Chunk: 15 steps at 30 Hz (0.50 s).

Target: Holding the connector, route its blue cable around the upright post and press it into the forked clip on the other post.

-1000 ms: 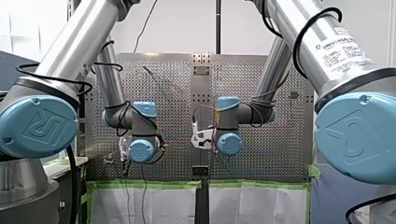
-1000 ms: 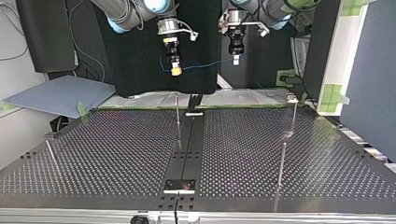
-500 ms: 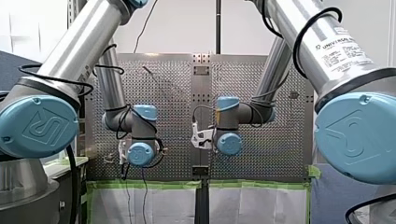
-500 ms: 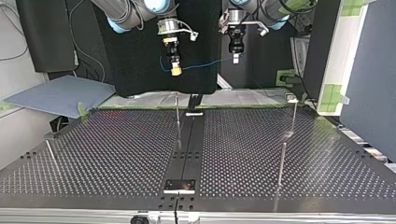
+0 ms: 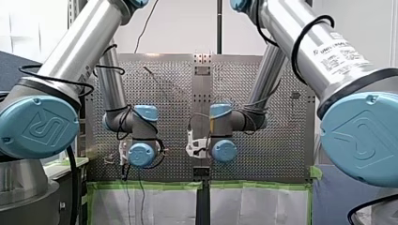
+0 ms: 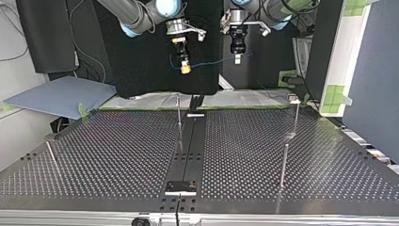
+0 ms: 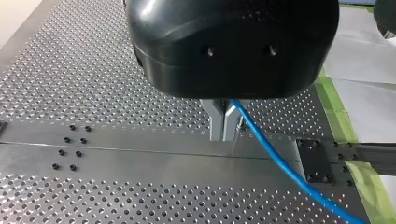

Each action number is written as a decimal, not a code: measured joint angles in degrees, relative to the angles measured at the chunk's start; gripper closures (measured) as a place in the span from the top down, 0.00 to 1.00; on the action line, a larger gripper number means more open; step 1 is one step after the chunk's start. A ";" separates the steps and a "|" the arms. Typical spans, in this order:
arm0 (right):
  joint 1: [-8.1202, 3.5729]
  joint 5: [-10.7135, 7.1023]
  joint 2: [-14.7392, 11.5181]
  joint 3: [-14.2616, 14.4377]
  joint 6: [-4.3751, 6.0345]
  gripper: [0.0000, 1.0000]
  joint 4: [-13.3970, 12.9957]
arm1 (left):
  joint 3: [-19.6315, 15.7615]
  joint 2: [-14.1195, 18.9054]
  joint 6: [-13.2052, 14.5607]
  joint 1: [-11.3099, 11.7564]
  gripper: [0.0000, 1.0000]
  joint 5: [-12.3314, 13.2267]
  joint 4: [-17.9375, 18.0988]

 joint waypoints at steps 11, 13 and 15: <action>0.07 0.01 5.80 -0.25 1.31 0.00 2.66 | 0.00 0.00 0.00 0.00 0.05 0.00 0.00; 0.07 0.01 6.89 -0.25 1.32 0.00 2.67 | 0.11 -0.12 -0.08 -0.11 0.05 -0.10 -0.10; 0.01 0.07 7.74 -0.27 1.40 0.00 2.62 | 0.62 -0.25 -0.31 -0.63 0.05 -0.63 -0.62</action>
